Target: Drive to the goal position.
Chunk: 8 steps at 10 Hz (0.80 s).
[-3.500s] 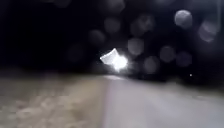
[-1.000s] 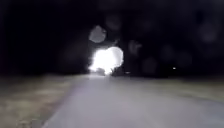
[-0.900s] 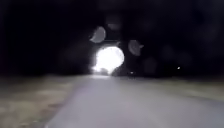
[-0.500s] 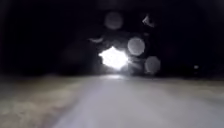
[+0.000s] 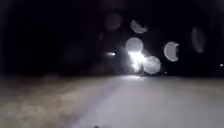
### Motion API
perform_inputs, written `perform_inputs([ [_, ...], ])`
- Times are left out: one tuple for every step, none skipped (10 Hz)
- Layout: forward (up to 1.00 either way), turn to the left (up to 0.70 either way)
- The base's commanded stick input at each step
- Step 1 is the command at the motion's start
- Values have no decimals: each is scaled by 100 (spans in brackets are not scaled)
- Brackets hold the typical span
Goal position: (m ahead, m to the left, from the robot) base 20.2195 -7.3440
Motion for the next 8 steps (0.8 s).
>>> perform_inputs([
  [100,0],
  [100,0],
  [100,0],
  [100,-1],
  [100,-12],
  [100,-27],
  [100,-40],
  [100,-40],
])
